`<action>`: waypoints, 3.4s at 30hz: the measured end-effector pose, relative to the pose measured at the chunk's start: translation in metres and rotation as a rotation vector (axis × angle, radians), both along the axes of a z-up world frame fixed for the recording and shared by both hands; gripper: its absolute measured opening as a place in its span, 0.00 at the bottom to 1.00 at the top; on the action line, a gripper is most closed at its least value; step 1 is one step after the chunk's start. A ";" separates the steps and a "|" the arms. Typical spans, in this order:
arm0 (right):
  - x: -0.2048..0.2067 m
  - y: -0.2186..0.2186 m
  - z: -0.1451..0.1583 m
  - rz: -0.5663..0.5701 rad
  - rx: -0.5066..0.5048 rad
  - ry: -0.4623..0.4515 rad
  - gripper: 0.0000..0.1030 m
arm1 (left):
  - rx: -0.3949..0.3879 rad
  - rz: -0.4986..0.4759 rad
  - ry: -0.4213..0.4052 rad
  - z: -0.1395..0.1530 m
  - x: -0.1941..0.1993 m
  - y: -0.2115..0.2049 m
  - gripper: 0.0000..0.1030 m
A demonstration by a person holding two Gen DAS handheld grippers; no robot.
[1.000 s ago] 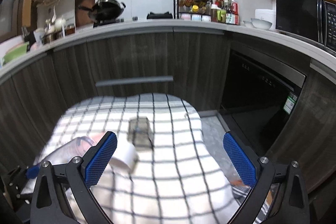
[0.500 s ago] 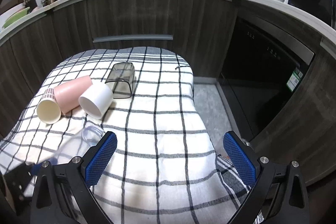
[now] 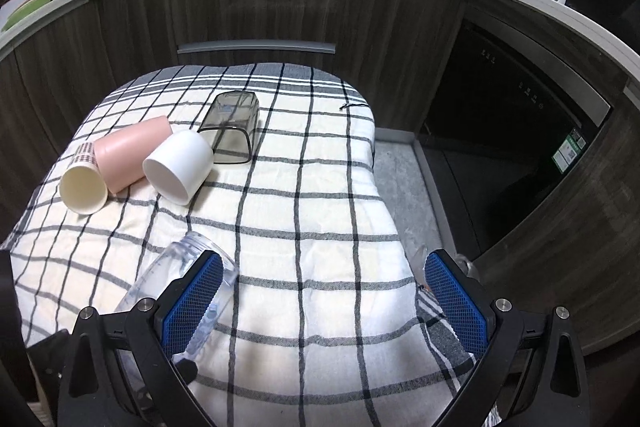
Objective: Flip cup upside down
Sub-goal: 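Lift the clear plastic cup off the towel with the left tool, then close the right tool on the clear cup while the left tool opens and releases it, then rotate the clear cup in the right tool so its opening faces down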
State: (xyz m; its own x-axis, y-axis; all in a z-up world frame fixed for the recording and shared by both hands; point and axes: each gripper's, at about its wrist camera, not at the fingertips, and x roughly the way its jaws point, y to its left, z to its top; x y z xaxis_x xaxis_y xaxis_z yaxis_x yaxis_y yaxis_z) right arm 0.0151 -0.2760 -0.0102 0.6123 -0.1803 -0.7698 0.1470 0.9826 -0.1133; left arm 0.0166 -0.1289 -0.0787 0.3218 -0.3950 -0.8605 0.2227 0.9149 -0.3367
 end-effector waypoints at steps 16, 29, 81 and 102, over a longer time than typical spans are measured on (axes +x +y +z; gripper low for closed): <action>-0.015 -0.001 0.031 -0.078 0.095 -0.032 0.99 | -0.034 -0.026 -0.110 0.055 -0.013 0.027 0.89; -0.028 0.052 0.003 -0.317 0.378 0.022 0.99 | 0.170 0.186 -0.410 0.101 -0.013 0.147 0.97; 0.087 0.173 -0.052 0.277 0.053 1.262 0.71 | -0.022 0.567 -0.256 0.102 0.012 0.206 1.00; 0.137 0.172 -0.073 0.267 -0.040 1.220 0.70 | -0.010 0.506 -0.195 0.082 0.043 0.194 1.00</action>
State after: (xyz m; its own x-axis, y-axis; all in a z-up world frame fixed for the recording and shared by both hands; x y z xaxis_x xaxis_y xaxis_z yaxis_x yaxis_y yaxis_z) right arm 0.1517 -0.1039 -0.0831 -0.4754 -0.1968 -0.8575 -0.2781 0.9583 -0.0657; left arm 0.0597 0.0654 0.0032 0.6270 -0.1567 -0.7631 -0.1860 0.9211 -0.3420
